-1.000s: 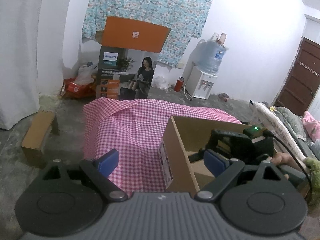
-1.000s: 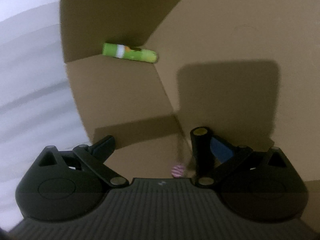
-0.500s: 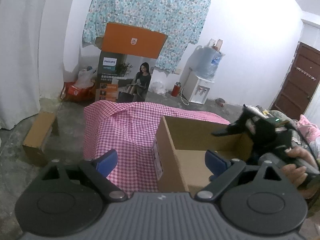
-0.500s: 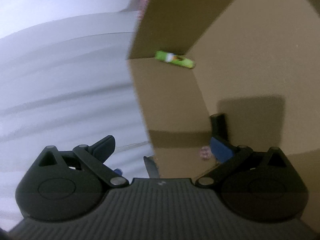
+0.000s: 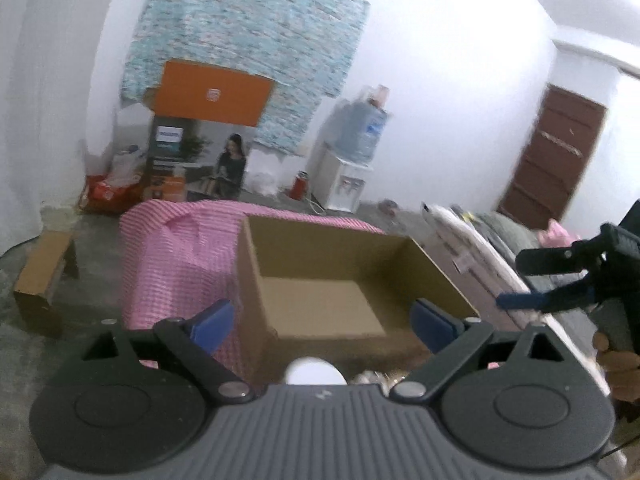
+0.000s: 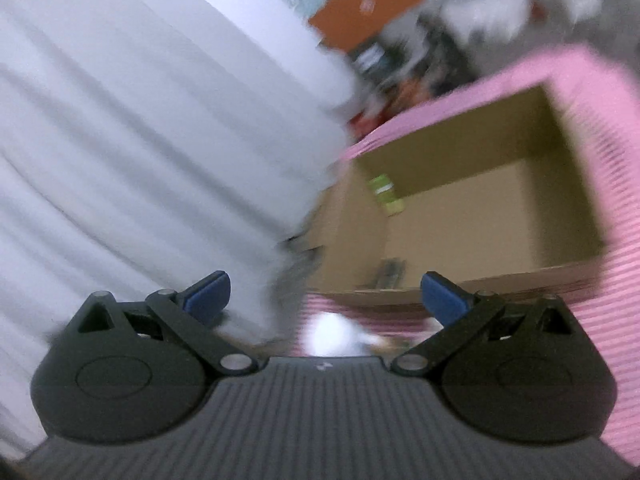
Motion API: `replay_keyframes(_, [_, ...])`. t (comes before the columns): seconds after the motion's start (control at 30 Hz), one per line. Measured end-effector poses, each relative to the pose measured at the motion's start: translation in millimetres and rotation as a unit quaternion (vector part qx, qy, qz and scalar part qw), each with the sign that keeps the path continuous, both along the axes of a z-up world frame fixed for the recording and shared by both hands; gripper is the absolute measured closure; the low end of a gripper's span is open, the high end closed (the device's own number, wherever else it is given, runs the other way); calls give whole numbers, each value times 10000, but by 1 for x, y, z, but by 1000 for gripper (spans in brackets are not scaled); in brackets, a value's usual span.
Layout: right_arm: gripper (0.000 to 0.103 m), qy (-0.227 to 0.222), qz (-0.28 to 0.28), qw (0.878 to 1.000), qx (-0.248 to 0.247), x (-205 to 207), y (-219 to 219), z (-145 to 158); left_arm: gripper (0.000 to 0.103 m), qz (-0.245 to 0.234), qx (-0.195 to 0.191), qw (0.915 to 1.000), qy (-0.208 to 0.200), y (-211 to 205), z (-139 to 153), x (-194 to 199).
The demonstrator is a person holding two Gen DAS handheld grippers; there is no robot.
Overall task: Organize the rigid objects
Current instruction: 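Withdraw the right gripper from the box back over the table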
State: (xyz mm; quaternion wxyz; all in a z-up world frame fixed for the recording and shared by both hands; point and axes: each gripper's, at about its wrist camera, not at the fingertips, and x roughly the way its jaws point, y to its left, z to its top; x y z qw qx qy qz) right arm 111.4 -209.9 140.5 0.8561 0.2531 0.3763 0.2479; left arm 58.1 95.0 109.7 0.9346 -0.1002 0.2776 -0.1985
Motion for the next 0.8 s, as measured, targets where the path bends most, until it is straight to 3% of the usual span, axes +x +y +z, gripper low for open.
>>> replay_keyframes(0.07, [1,-353,-364,9963,-698,-30,-1,-3,6,-212,38,9998,33,-13,-8,-11])
replay_keyframes(0.17, [1,-911,-848,9760,-1786,-71,5,-17,5,-504,45,9983,285,-31,-24,-22])
replay_keyframes(0.3, [1,-1496,-1084,9420,-2802,-107,16,-52,5,-829,29,9952,517,-54,-46,-35])
replay_keyframes(0.4, [1,-1535,-1070,9260,-3279,-124,16,-73,5,-1021,130,9931,566,-70,-60,-39])
replay_keyframes(0.53, [1,-1377,-1208,9214,-3427,-134,19,-99,5,-1261,408,9901,458,-97,-71,-44])
replay_keyframes(0.8, [1,-1180,-1503,9435,-2706,-130,3,-130,5,-1409,804,9849,611,-129,-95,-41])
